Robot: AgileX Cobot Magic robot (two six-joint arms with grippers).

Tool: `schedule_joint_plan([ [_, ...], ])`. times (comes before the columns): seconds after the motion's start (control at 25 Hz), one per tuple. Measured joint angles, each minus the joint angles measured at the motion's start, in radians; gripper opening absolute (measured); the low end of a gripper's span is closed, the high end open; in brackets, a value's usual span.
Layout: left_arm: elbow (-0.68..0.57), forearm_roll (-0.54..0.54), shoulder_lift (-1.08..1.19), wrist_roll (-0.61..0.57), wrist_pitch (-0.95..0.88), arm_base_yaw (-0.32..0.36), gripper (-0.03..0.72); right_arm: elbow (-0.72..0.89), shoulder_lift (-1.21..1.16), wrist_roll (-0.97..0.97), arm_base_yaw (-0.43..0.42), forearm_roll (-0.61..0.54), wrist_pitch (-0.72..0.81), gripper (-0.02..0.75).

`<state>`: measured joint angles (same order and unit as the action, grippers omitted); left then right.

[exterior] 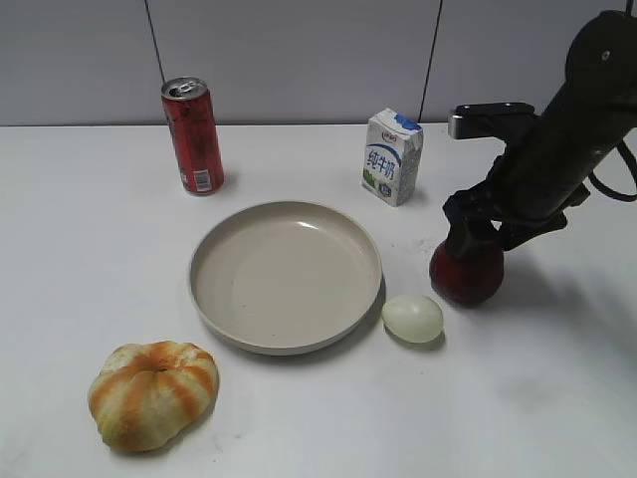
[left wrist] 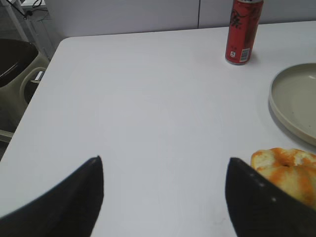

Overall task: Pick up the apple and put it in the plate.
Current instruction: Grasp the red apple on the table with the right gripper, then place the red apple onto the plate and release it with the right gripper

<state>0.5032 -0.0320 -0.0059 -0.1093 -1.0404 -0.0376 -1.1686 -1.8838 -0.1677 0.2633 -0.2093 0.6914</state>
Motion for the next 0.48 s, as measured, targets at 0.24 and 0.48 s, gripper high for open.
schedule_joint_plan([
  [0.24,0.0,0.0,0.0,0.0,0.0,0.0,0.585,-0.085,0.001,0.0,0.005,-0.002,0.163,0.551],
  [0.48,0.0,0.0,0.0,0.0,0.0,0.0,0.585,-0.258,0.029,0.001,0.126,-0.018,0.292,0.55],
])
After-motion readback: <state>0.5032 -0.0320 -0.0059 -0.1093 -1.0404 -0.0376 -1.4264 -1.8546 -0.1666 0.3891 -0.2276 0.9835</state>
